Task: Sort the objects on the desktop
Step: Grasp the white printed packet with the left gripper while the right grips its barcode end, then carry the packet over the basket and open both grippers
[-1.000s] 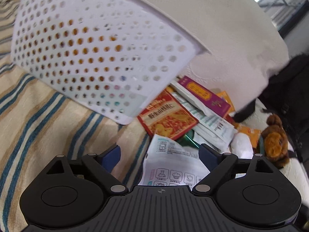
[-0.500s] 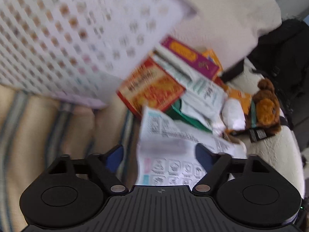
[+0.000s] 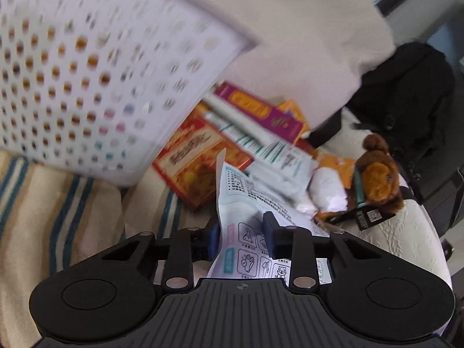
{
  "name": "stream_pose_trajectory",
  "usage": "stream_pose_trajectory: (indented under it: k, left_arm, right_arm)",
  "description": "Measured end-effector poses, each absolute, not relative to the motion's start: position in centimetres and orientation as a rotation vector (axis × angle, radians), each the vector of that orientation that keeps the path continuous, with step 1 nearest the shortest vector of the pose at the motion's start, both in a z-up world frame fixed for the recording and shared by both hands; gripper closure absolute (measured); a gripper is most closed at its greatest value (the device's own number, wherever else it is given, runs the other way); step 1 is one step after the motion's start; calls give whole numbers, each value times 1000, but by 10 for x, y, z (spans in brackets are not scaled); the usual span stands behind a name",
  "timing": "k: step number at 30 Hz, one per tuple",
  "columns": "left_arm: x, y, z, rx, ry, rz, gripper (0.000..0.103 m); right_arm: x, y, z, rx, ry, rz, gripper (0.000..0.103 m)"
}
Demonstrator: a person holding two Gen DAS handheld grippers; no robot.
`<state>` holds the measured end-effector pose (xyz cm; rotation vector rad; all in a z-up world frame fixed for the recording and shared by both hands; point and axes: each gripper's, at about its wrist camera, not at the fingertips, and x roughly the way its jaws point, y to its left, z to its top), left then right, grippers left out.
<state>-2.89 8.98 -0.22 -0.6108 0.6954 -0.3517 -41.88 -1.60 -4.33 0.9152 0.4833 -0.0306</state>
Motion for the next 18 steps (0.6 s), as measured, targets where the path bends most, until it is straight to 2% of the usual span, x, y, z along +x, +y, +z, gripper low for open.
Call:
stream_pose_trajectory:
  k: [4, 9, 13, 18]
  left_arm:
    - [-43, 88, 25, -583, 628, -357, 76]
    - [-50, 101, 81, -527, 524, -342, 76]
    - [-49, 129, 138, -488, 420, -288, 76]
    - [-46, 184, 191, -455, 303, -177, 75]
  right_arm:
    - [-429, -11, -26, 902, 440, -7, 69]
    - [-414, 0, 33, 822, 386, 56, 68]
    - [-387, 24, 78, 772, 333, 136, 67]
    - [-312, 69, 121, 695, 280, 245, 66]
